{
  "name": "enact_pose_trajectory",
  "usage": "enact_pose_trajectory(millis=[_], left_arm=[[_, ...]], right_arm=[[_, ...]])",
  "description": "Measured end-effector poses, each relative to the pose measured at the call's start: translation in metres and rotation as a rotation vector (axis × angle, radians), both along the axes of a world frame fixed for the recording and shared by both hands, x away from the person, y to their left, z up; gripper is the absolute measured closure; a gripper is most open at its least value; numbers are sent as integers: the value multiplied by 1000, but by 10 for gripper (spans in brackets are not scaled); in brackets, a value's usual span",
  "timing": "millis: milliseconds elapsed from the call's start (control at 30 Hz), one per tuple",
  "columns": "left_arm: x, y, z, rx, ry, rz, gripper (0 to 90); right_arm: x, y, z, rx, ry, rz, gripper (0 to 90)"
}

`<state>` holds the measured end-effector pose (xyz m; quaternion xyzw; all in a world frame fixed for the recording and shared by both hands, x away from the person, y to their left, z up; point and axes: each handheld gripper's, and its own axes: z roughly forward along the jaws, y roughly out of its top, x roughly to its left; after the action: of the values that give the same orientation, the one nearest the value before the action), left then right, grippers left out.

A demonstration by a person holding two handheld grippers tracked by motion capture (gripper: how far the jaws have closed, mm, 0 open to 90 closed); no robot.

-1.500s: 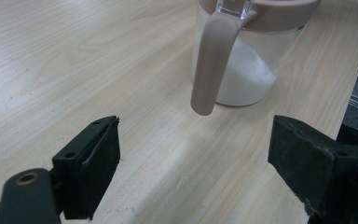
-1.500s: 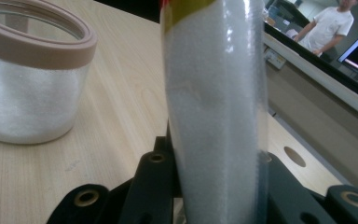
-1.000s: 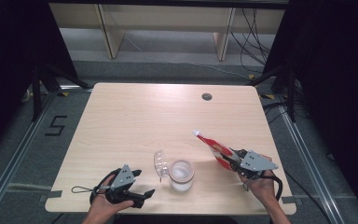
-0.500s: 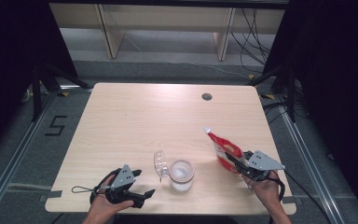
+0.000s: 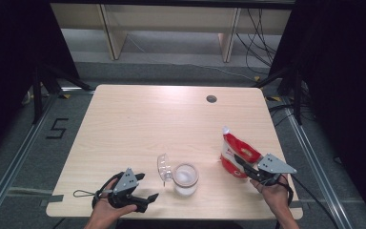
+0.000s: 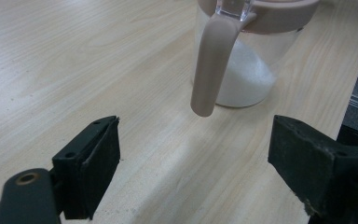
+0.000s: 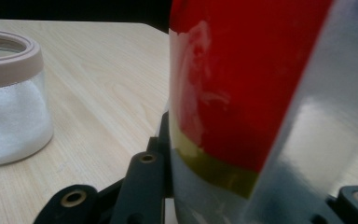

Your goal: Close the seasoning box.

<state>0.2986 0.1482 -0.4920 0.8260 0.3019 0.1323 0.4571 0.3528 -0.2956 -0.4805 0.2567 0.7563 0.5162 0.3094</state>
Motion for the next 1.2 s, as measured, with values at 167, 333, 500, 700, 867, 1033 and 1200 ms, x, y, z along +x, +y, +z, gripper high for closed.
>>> enact_pose_trajectory(millis=[167, 333, 500, 700, 867, 1033, 1200], left_arm=[[0, 0, 0, 3, -1, 0, 163], [0, 0, 0, -3, 1, 0, 163], [0, 0, 0, -12, 3, 0, 164], [0, 0, 1, -8, -2, -4, 163], [0, 1, 1, -10, 0, 6, 164], [1, 1, 1, -8, -2, -2, 163], [0, 0, 1, -8, -3, -4, 163]], right_arm=[[-2, 0, 0, -5, -7, -13, 692], [-6, 0, 2, 24, 14, -36, 595], [-14, -2, 5, 77, 33, -61, 427], [-34, -9, 7, 106, 102, -111, 328], [-46, -11, 9, 105, 133, -141, 307], [-53, -15, 8, 82, 147, -183, 303], [-61, -16, 7, 73, 161, -188, 299]])
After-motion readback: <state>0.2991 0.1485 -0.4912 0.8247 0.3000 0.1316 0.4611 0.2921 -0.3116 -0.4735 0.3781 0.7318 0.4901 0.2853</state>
